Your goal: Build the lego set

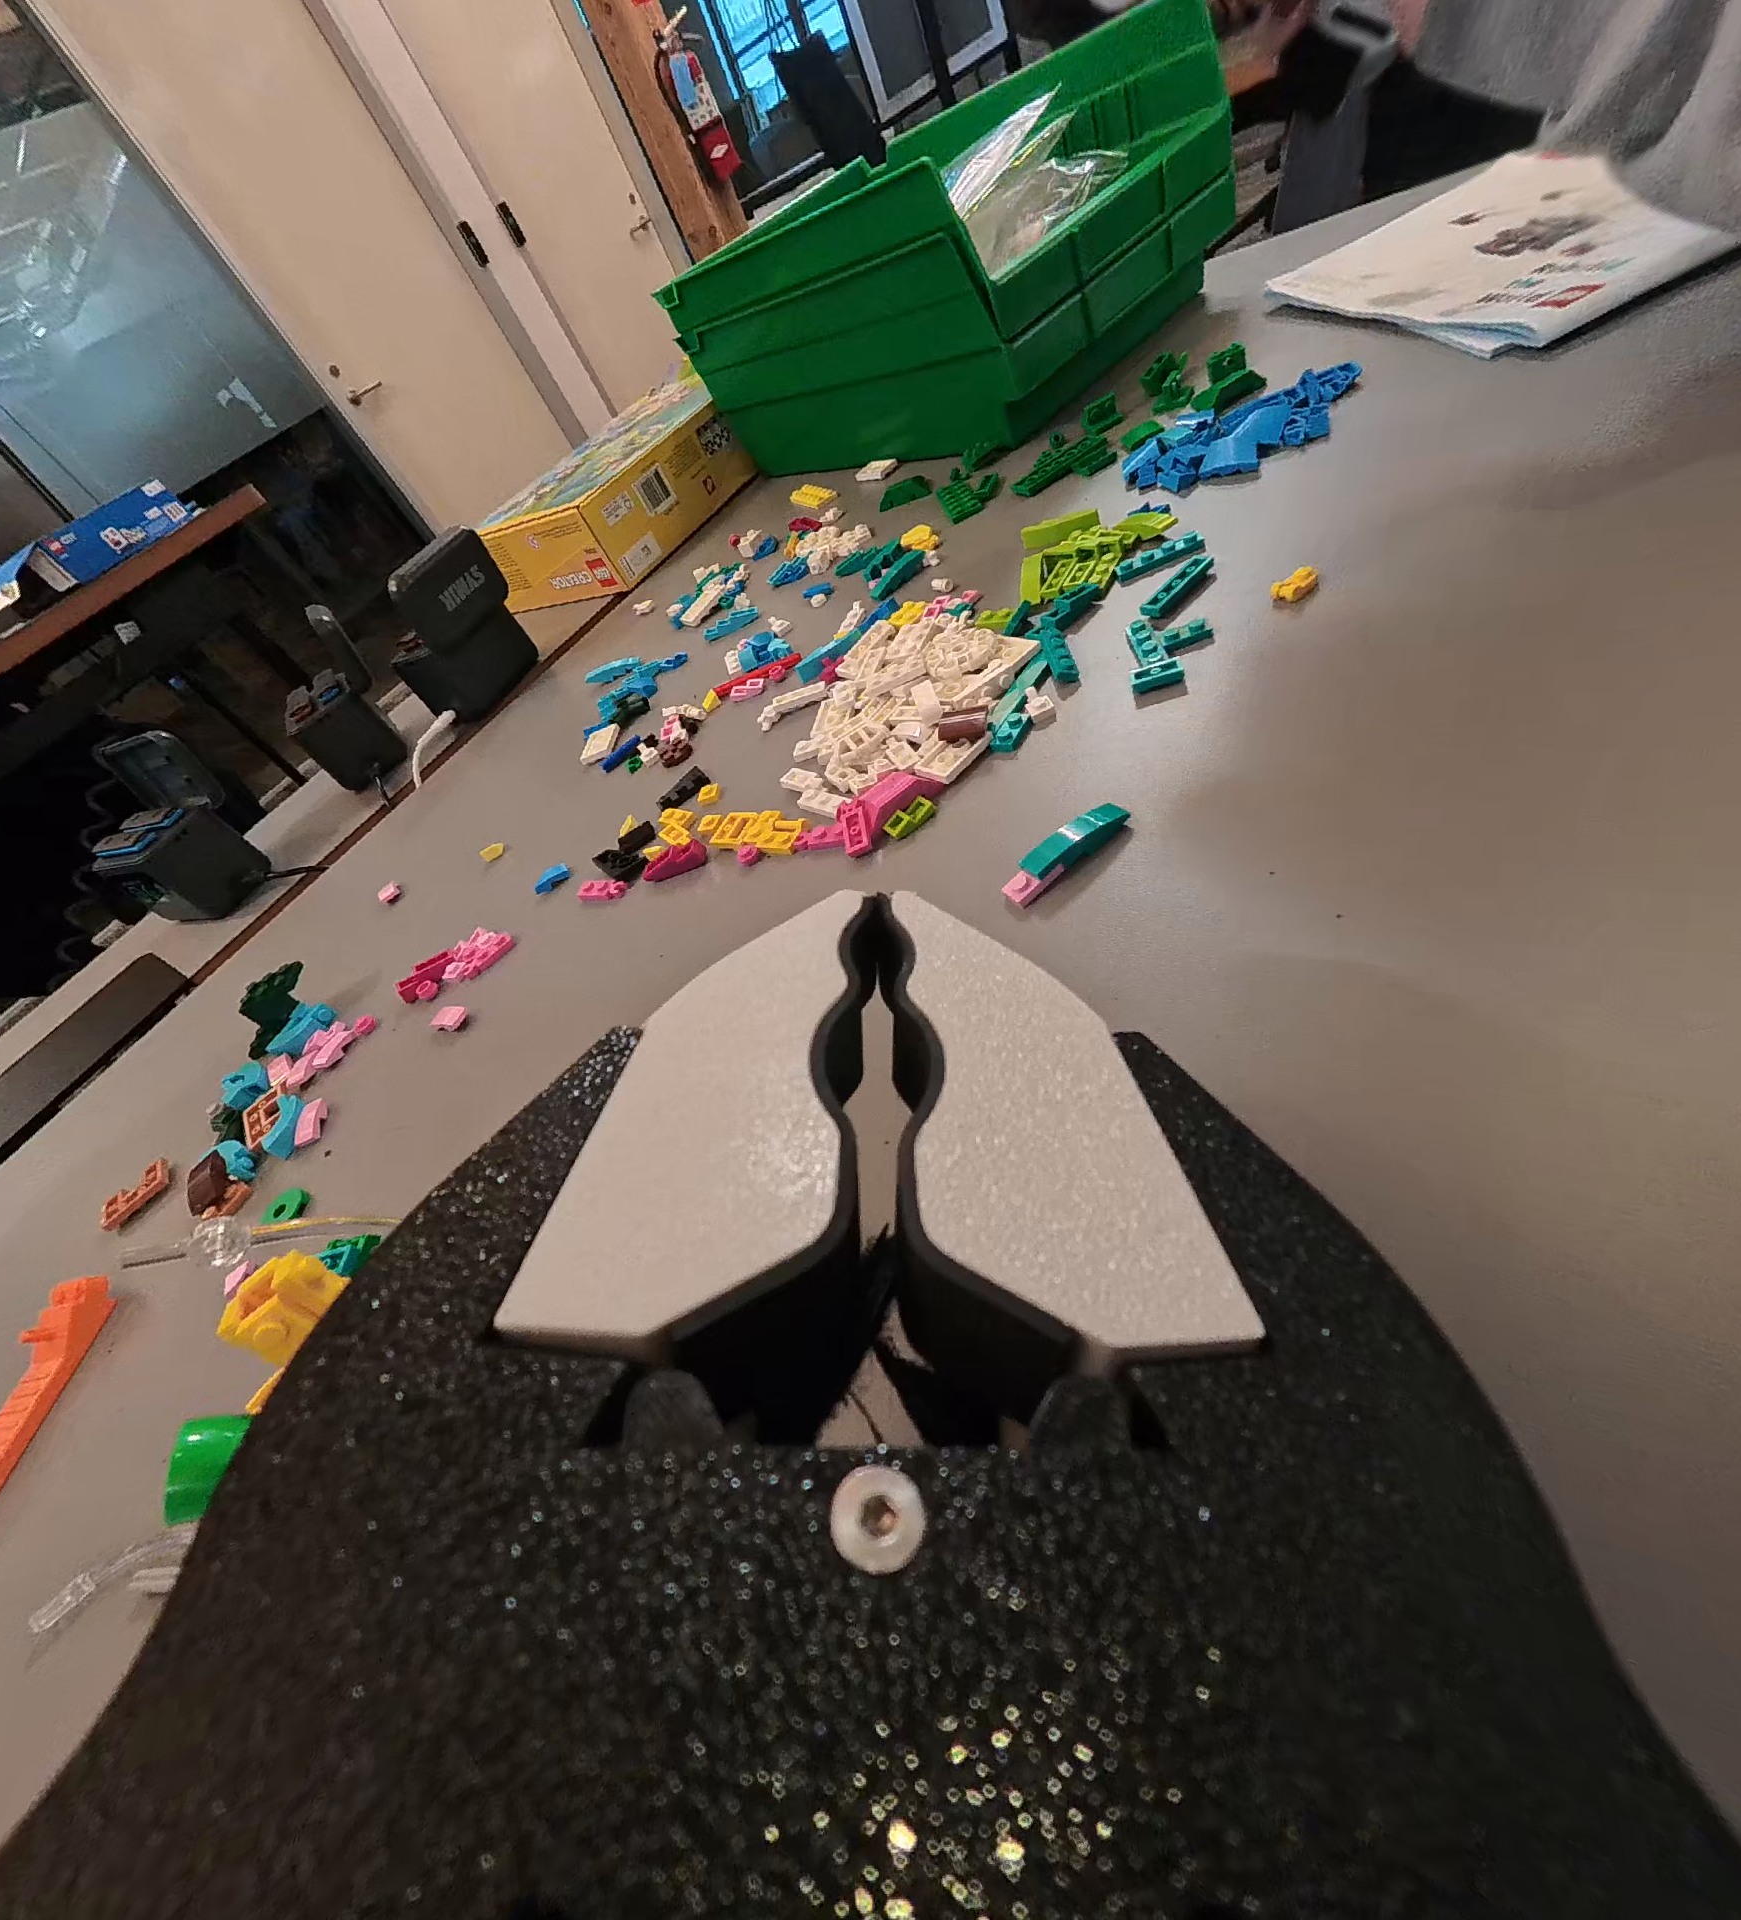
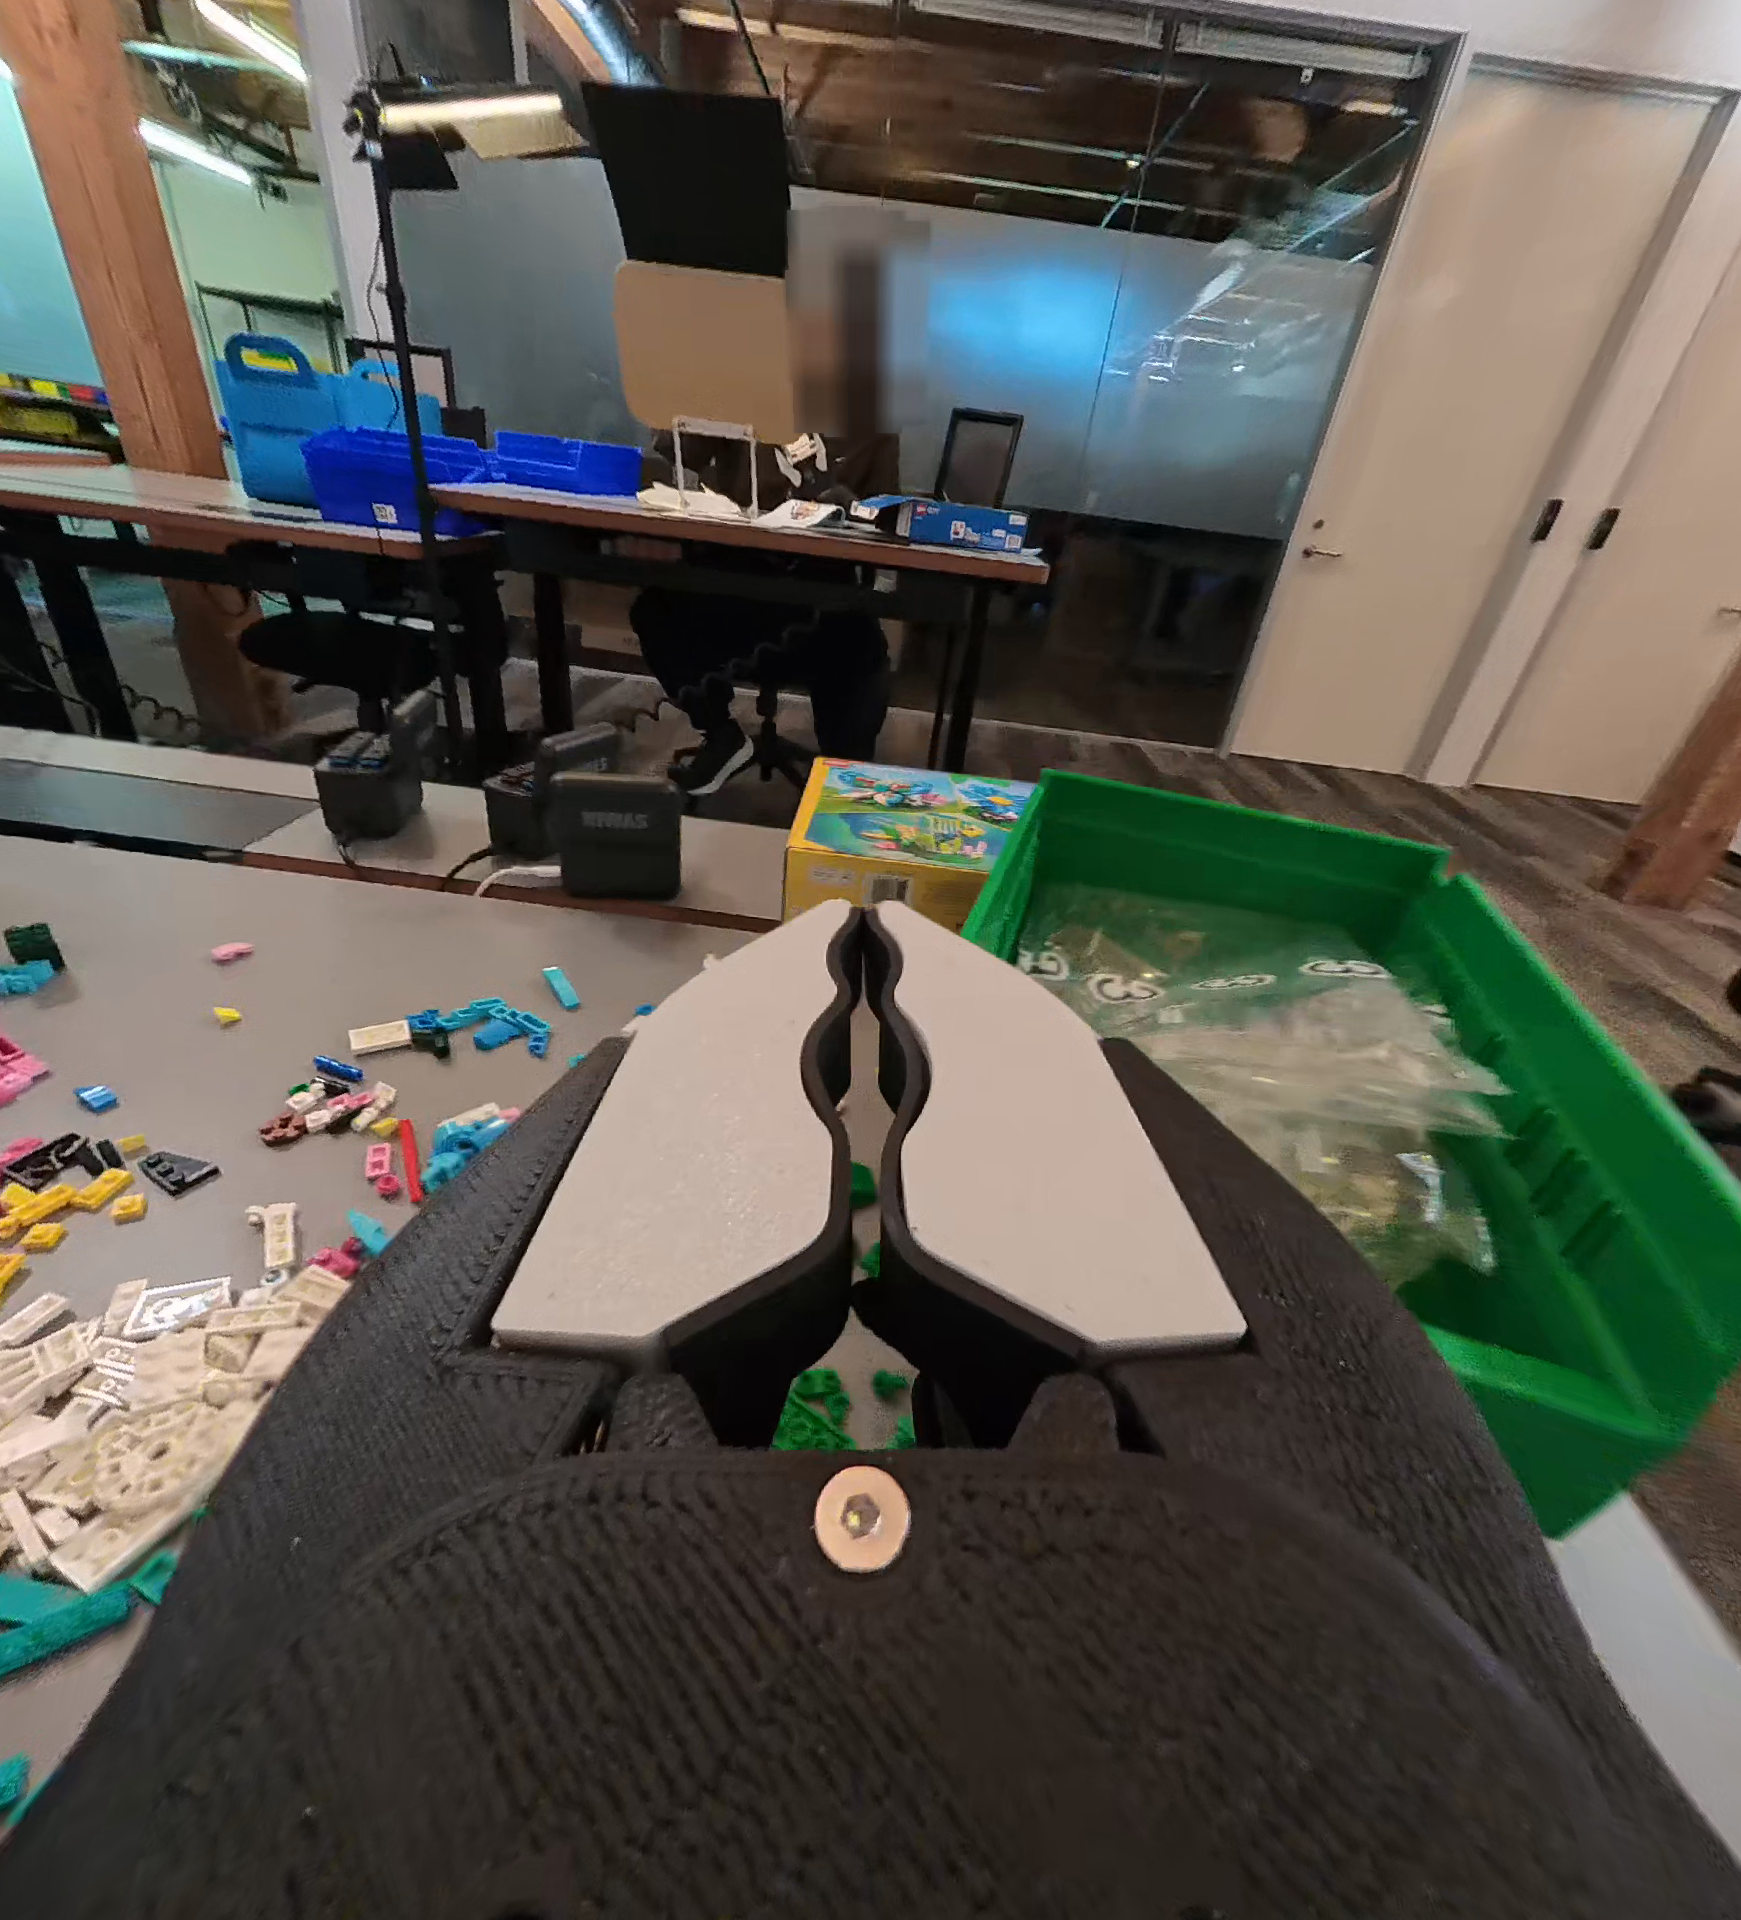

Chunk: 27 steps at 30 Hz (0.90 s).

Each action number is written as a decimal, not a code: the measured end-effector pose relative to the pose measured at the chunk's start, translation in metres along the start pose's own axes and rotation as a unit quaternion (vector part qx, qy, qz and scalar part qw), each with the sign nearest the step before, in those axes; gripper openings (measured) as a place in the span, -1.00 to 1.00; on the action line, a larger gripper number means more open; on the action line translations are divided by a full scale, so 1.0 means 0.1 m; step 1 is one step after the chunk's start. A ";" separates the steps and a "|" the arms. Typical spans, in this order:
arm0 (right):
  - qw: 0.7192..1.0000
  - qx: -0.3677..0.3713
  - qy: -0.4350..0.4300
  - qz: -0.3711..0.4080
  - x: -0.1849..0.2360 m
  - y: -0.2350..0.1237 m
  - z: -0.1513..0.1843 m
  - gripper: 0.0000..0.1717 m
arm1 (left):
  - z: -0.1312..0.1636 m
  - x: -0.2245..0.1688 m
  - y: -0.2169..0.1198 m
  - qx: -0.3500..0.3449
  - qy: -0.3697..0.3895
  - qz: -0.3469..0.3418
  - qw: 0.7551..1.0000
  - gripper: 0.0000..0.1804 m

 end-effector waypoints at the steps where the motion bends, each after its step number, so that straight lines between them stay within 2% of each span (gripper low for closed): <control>1: 1.000 0.005 -0.010 0.000 -0.03 -0.02 -0.02 -1.00 | 0.00 0.00 0.00 -0.001 0.000 -0.002 1.000 -1.00; 6: 0.996 0.068 -0.047 -0.028 -0.07 -0.02 0.07 -1.00 | 0.00 0.01 0.00 -0.001 -0.001 -0.006 1.000 -1.00; 11: 0.969 0.190 -0.044 -0.151 0.14 -0.04 0.42 -1.00 | 0.01 0.00 0.01 0.003 0.003 -0.005 1.000 -1.00; 13: 0.959 0.221 -0.039 -0.174 0.16 -0.05 0.55 -1.00 | 0.01 0.00 0.01 0.004 0.004 -0.004 1.000 -1.00; 19: 0.952 0.253 -0.025 -0.168 -0.04 -0.09 0.69 -1.00 | 0.01 0.00 0.01 0.005 0.005 -0.003 1.000 -1.00; 27: 0.929 0.313 -0.035 -0.196 -0.17 -0.22 0.96 -1.00 | 0.01 0.00 0.01 0.007 0.007 -0.003 1.000 -1.00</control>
Point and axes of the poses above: each gripper's, where its closed fingertips meet, y out along the fingers, z out of its underside, x = y × z across the jaws, the point moved 2 cm from there along -y, back along the fingers, and after that the axes turned 6 degrees about -y, right-handed, at the moved point
